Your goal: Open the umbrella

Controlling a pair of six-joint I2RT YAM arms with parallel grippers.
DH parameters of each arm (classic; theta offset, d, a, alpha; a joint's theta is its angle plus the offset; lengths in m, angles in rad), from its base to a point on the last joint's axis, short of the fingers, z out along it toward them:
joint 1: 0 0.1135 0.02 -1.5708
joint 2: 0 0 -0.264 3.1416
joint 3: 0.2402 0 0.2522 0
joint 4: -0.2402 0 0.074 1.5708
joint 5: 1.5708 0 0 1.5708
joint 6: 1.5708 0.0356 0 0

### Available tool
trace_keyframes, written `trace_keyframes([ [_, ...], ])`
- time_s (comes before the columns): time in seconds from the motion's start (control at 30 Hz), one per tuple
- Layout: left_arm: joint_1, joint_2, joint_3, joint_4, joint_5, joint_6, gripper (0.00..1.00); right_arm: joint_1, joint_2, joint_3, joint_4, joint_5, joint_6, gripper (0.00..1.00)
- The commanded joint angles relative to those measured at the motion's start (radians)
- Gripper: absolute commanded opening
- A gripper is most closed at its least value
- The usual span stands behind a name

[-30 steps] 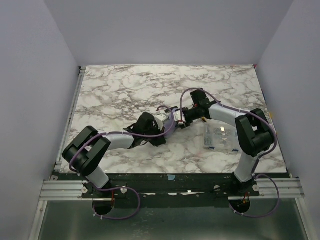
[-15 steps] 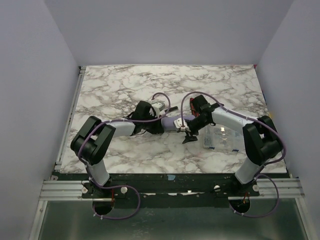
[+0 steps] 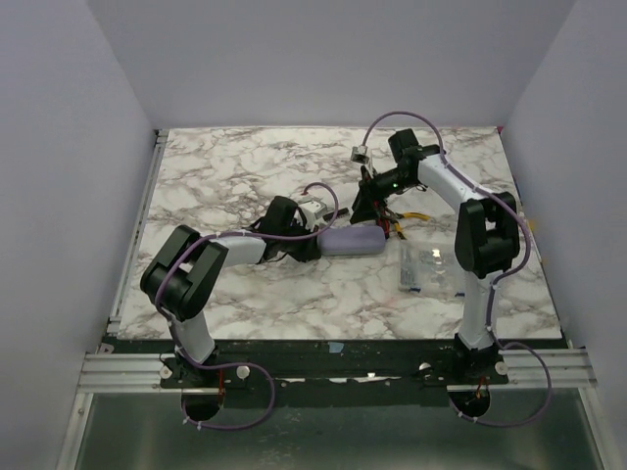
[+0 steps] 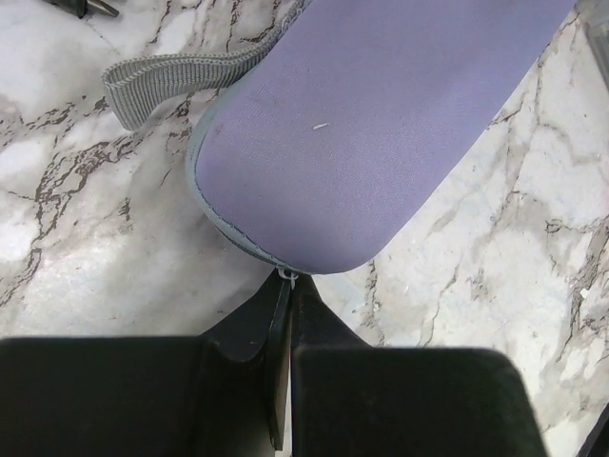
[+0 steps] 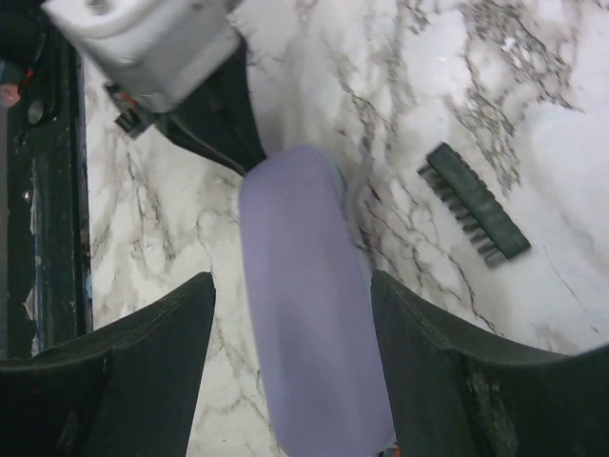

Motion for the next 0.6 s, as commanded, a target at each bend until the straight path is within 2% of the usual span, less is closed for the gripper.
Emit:
trace_keyframes([
  [0.0, 0.005, 0.026, 0.007, -0.020, 0.008, 0.036, 0.00, 0.004, 0.089, 0.078, -0.001, 0.030, 0.144, 0.70],
  [0.13, 0.005, 0.024, 0.004, -0.012, 0.006, 0.029, 0.00, 0.006, 0.159, 0.100, -0.069, 0.054, 0.108, 0.71],
  [0.27, 0.005, 0.023, 0.002, -0.005, 0.006, 0.022, 0.00, 0.023, 0.168, 0.052, -0.064, 0.067, 0.109, 0.71],
  [0.5, 0.003, 0.020, 0.011, -0.013, 0.022, 0.033, 0.00, 0.038, 0.150, -0.050, 0.008, 0.068, 0.176, 0.63],
  [0.57, 0.003, 0.018, 0.011, -0.012, 0.023, 0.036, 0.00, 0.039, 0.142, -0.087, 0.041, 0.071, 0.206, 0.58],
])
